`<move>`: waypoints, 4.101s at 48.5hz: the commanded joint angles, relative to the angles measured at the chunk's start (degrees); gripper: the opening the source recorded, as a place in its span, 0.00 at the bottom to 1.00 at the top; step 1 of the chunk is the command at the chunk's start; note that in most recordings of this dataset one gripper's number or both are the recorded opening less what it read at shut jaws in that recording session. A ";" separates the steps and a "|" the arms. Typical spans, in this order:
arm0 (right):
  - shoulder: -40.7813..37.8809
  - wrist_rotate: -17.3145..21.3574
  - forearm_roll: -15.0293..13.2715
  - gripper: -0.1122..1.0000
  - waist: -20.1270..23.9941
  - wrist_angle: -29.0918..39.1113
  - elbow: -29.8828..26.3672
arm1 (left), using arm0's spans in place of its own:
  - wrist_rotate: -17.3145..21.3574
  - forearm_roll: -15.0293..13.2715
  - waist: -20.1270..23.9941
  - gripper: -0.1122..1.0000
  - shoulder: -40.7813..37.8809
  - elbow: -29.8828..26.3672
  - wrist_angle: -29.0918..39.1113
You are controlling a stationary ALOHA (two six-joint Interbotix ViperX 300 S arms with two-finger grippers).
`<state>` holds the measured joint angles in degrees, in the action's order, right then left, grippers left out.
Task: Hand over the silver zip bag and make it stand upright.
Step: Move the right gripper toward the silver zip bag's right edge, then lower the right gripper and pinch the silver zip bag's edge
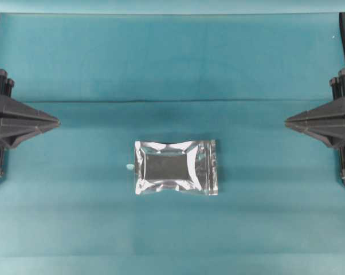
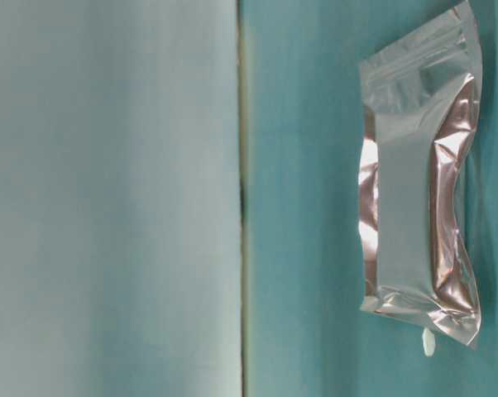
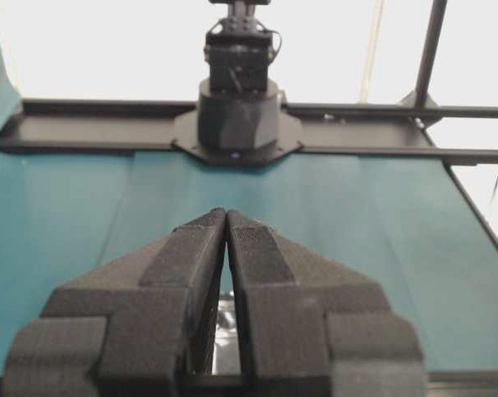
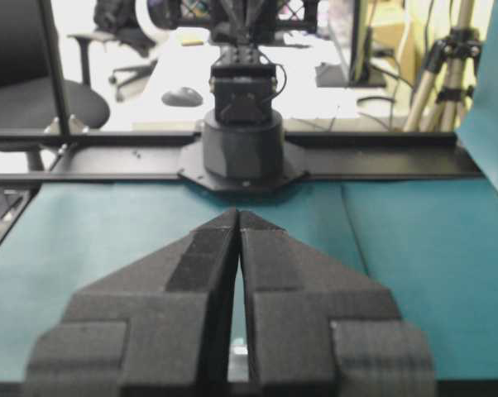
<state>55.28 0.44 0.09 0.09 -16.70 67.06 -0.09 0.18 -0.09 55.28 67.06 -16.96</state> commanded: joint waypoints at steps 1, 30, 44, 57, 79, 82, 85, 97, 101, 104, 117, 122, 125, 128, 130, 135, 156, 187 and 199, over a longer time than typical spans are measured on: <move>-0.79 1.05 0.53 0.24 0.18 -0.44 -1.41 | -0.62 0.79 -0.97 0.23 -4.22 -4.22 0.09; -20.57 23.47 25.84 0.15 -2.72 10.02 -5.89 | -0.53 0.79 -3.34 0.08 -21.71 -12.66 7.73; -26.02 36.91 26.89 0.25 -3.08 10.99 -5.62 | -0.53 0.70 -2.99 0.08 -24.79 -15.03 10.20; -29.97 41.13 26.89 0.85 -2.90 13.01 -5.27 | -0.62 0.79 -2.90 0.11 -24.79 -15.12 10.37; -42.36 47.37 27.42 0.99 -1.58 6.42 -5.71 | -0.62 0.70 -2.46 0.16 -24.87 -15.12 11.07; -44.38 48.87 27.42 0.99 -0.79 4.31 -6.33 | -0.62 0.70 -2.37 0.16 -24.87 -15.03 11.07; -46.41 50.45 27.42 0.99 0.09 2.81 -7.12 | -0.62 0.79 -2.20 0.16 -24.87 -14.94 11.07; -55.37 54.32 27.42 0.99 3.78 -0.62 -11.43 | -0.62 0.79 -1.58 0.16 -24.87 -14.77 11.07; -57.30 54.93 27.42 0.99 3.96 -1.67 -12.48 | -0.62 0.79 -1.58 0.16 -24.87 -14.77 11.07; -58.36 55.20 27.42 0.99 3.96 -2.55 -13.27 | -0.62 0.79 -1.58 0.16 -24.87 -14.68 11.07; -61.26 55.28 27.42 0.99 3.96 -4.39 -15.91 | -0.62 0.79 -1.49 0.16 -24.87 -14.41 11.07; -61.52 55.28 27.42 0.99 3.96 -4.39 -16.08 | -0.62 0.79 -1.49 0.16 -24.87 -14.41 11.07; -61.61 55.20 27.42 0.99 3.96 -4.39 -16.00 | -0.62 0.79 -1.58 0.16 -24.87 -14.41 11.07; -61.52 55.20 27.42 0.99 3.96 -4.39 -16.00 | -0.62 0.79 -1.49 0.16 -24.87 -14.41 11.07; -61.44 55.11 27.42 0.99 3.96 -4.13 -16.00 | -0.62 0.70 -1.58 0.16 -24.87 -14.41 11.07; -61.44 54.58 27.42 0.95 3.96 -3.52 -15.91 | -0.62 0.79 -1.49 0.16 -24.87 -14.41 11.07; -60.91 51.15 26.89 0.25 3.96 1.49 -16.79 | -0.62 0.79 -1.41 0.16 -24.87 -14.41 11.07; -49.92 34.89 21.53 0.17 -2.20 34.80 -30.94 | -0.79 0.70 -1.41 0.17 -24.43 -13.89 11.07; -50.10 28.13 17.67 0.17 -4.48 50.54 -42.01 | -0.79 0.79 -1.41 0.17 -22.94 -12.66 11.07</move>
<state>4.13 30.59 18.72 -4.04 30.41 29.18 -0.79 0.88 -1.58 31.38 54.67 -5.63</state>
